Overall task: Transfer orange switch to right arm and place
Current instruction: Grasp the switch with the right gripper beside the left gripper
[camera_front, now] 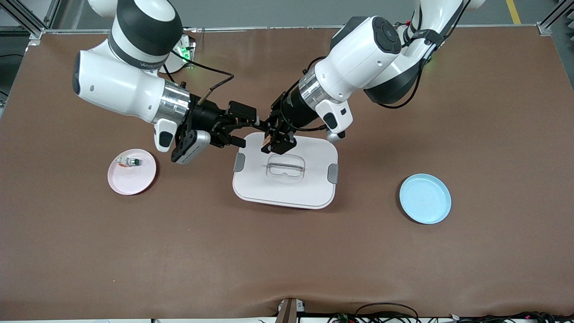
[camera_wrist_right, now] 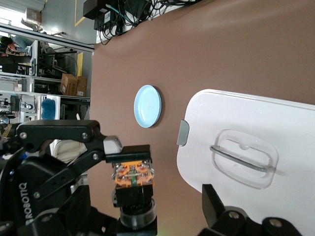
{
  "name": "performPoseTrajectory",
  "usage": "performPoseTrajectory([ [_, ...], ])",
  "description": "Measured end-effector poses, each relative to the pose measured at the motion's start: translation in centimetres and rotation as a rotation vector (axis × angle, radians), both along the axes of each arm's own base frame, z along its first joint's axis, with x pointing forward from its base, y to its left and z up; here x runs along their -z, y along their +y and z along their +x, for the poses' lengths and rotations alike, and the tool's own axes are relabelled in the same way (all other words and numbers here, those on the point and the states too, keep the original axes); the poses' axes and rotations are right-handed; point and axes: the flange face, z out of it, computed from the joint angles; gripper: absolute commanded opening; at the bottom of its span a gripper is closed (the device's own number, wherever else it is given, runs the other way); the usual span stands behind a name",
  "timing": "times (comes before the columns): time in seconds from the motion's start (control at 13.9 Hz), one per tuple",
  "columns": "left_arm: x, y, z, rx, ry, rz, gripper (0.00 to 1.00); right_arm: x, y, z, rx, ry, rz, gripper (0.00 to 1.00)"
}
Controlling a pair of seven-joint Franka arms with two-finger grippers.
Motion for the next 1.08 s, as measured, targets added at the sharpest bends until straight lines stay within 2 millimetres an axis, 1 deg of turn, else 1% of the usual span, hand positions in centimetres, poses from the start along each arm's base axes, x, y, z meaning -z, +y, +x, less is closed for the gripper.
performPoseTrajectory([
  [0.29,0.0,0.0,0.0,0.0,0.0,0.0,0.25,0.9,1.5,-0.2,0.0,-0.002,-0.004,1.0],
  [0.5,0.0,0.0,0.0,0.0,0.0,0.0,0.25,1.0,1.5,-0.1,0.0,-0.002,-0.004,1.0],
  [0.72,0.0,0.0,0.0,0.0,0.0,0.0,0.25,0.7,1.6,0.0,0.0,-0.008,-0.001,0.99],
  [0.86,0.0,0.1,0.1,-0.002,-0.002,-0.001,0.25,0.5,1.6,0.2,0.0,-0.012,0.001,0.8],
  [0.94,0.0,0.1,0.1,-0.003,-0.002,-0.001,0.25,0.4,1.7,0.3,-0.001,-0.015,0.002,0.72],
  [1.01,0.0,0.1,0.1,-0.002,-0.002,-0.001,0.25,0.3,1.7,0.4,-0.001,-0.018,0.004,0.69],
  [1.08,0.0,0.0,0.1,-0.002,-0.002,-0.001,0.25,0.3,1.8,0.5,0.0,-0.019,0.005,0.69],
])
